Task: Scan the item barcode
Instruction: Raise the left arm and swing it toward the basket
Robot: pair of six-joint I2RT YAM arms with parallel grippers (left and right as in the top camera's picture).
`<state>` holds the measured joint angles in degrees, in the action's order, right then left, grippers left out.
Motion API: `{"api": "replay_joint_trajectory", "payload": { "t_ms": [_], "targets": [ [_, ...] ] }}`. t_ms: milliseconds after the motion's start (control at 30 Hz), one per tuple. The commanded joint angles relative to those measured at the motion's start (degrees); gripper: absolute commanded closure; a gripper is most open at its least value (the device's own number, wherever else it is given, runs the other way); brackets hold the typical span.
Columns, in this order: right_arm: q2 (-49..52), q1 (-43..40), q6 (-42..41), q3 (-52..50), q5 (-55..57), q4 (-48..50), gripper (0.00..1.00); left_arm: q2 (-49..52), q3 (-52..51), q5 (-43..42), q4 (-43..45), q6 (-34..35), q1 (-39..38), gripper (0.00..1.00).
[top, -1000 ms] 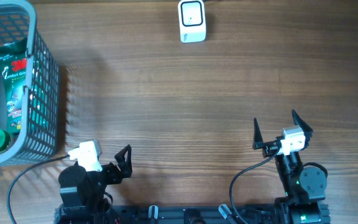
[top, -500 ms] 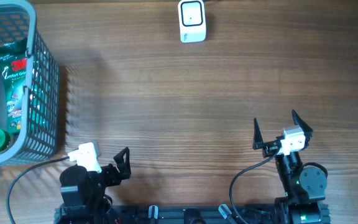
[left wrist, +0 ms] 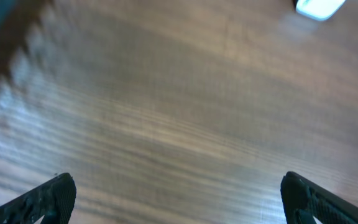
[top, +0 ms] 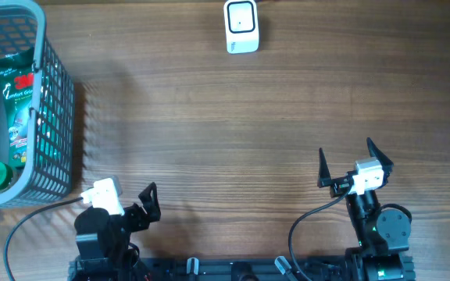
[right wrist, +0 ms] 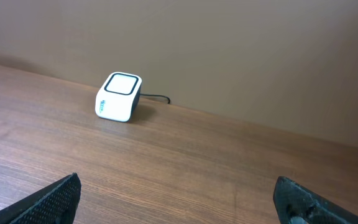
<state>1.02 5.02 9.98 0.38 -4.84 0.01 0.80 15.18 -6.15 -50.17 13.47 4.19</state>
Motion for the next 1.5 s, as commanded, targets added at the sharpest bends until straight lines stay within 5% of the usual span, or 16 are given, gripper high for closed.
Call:
{"api": "replay_joint_trajectory", "payload": {
  "t_ms": [0,300,433,800,1000,1467],
  "targets": [
    [-0.1,0.3,0.5,-0.1,0.5,0.1,0.00,-0.3,0.9,1.8,3.6,0.3,-0.3,0.00],
    [-0.1,0.3,0.5,-0.1,0.5,0.1,0.00,-0.3,0.9,1.5,12.1,0.5,-0.3,0.00],
    [-0.1,0.3,0.5,-0.1,0.5,0.1,0.00,-0.3,0.9,-5.4,16.3,3.7,-0.3,0.00],
    [-0.1,0.3,0.5,-0.1,0.5,0.1,0.00,-0.3,0.9,-8.2,19.2,5.5,-0.3,0.00],
    [-0.1,0.3,0.5,-0.1,0.5,0.1,0.00,-0.3,0.9,-19.4,21.8,8.2,-0.3,0.00],
    [-0.1,0.3,0.4,-0.1,0.5,0.1,0.00,-0.3,2.1,-20.4,22.3,7.8,-0.3,0.00]
  ]
}}
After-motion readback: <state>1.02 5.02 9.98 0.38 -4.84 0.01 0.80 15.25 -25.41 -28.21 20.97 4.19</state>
